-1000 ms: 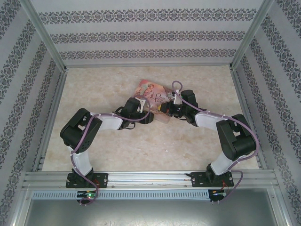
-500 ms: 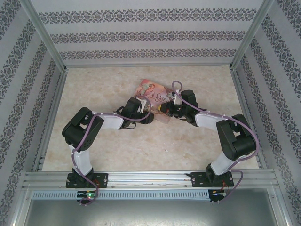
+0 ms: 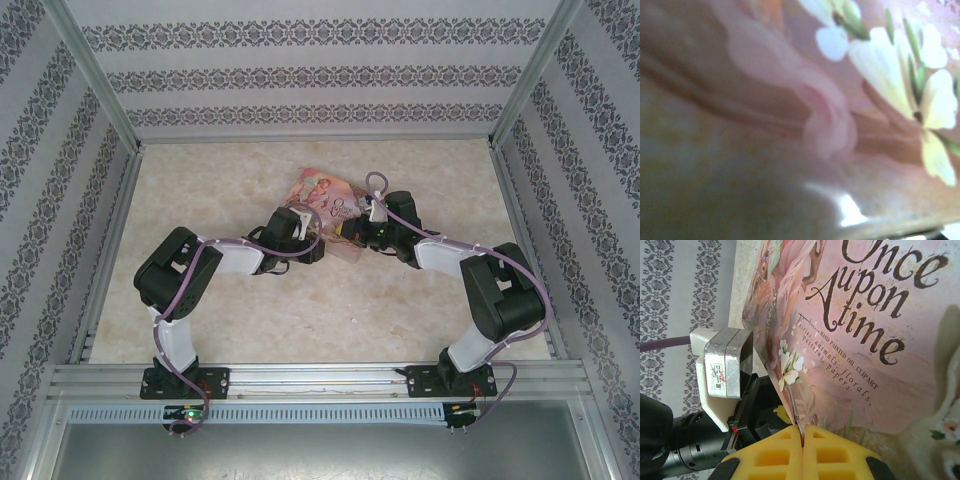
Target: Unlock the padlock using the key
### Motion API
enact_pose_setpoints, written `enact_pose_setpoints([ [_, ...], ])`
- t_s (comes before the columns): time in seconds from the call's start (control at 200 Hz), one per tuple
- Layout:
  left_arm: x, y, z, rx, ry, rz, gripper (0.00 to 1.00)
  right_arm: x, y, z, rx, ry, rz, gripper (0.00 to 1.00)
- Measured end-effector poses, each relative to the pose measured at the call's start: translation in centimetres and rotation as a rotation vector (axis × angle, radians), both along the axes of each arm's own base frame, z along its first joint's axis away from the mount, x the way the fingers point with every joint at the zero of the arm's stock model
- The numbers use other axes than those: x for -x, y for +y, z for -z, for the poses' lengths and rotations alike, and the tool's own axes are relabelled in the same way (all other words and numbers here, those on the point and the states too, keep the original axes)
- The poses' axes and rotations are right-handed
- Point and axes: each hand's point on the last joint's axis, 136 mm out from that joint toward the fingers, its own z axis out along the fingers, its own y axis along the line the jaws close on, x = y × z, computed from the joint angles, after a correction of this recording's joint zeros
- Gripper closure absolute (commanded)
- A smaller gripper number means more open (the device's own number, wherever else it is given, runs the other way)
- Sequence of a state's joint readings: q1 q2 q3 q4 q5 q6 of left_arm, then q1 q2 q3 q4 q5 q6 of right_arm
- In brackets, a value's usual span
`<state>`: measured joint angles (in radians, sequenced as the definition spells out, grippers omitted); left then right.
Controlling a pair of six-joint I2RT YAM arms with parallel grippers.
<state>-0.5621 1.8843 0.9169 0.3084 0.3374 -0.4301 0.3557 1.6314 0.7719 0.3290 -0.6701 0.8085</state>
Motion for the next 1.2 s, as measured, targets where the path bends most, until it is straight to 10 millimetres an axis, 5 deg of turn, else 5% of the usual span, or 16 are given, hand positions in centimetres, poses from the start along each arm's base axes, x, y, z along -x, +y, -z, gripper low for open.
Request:
enact_pose_setpoints([
  [0.475,0.1,0.0,-0.6,0.017,-0.002,-0.007,0.75,0.9,-0.8,-0.4,0.032,0.008,-0.009,1.0],
  [0.75,0.9,-0.2,-2.5,0.075,0.033,-0.018,0.75,1.6,-1.2,-3.8,0.025,-0.098,-0.026,1.0],
  [0.974,1.8,-0.9,-3.1,0.123,0.137,-0.026,0.75,4.5,-2.4,-5.7,0.05,-0.219,-0.043,1.0],
  [1.204,2.0,-1.7,-4.2,0.192,0.219,-0.048,0.77,8.7,-2.7,-5.2,0.131,-0.345,-0.088,1.0],
])
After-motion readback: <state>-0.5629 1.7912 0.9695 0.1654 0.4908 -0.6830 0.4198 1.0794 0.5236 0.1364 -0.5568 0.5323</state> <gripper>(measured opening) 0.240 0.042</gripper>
